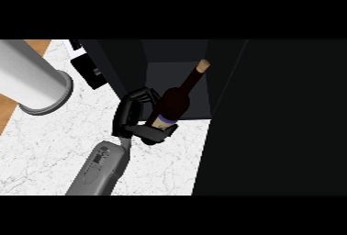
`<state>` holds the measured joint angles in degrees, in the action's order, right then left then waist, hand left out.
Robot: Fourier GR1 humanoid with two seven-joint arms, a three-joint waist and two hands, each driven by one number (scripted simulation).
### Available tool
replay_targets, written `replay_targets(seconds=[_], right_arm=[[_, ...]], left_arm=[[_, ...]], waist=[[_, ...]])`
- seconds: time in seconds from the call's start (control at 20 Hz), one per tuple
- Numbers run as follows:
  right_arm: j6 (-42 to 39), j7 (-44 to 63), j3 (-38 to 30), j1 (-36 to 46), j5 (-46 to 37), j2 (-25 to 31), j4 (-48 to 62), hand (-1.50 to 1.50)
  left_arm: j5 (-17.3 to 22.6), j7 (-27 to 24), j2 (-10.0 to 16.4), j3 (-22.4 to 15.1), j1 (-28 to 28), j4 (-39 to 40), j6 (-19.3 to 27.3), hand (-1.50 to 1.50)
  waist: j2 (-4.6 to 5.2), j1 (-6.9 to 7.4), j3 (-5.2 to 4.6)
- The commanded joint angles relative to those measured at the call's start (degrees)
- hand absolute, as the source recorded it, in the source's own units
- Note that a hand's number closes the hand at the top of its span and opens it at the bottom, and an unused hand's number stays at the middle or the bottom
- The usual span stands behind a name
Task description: Pick up the wine, place it into the cabinet and close the cabinet
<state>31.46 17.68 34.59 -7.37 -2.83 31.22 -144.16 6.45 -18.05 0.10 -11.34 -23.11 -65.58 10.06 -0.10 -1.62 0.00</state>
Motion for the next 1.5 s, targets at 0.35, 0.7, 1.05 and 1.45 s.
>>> replay_targets(seconds=[0.35, 0.7, 1.05, 1.45], right_arm=[[-1.6, -0.4, 2.7, -6.4, 2.0, 1.0, -10.8, -1.5], [-2.9, -6.4, 1.5, -7.9, 3.7, -0.1, -8.0, -1.5], [-4.1, -5.1, -2.6, -7.3, 7.2, 0.5, -8.7, -1.5], [-5.8, -6.8, 2.5, -9.3, 5.3, -0.2, -8.6, -1.5]], left_arm=[[5.8, -1.9, -0.1, -3.0, -8.2, 9.8, 3.2, 1.5], [11.5, -6.7, -0.1, -1.9, -17.8, 23.7, 3.8, 1.5], [11.1, -6.1, -0.1, -1.1, -28.3, 35.6, 7.8, 1.5], [15.7, -5.2, -0.1, -0.8, -32.9, 44.4, 11.0, 1.5]], waist=[[0.13, -1.03, -0.04], [0.44, -1.33, -0.01], [0.89, -2.14, 0.01], [1.12, -4.01, -0.09]])
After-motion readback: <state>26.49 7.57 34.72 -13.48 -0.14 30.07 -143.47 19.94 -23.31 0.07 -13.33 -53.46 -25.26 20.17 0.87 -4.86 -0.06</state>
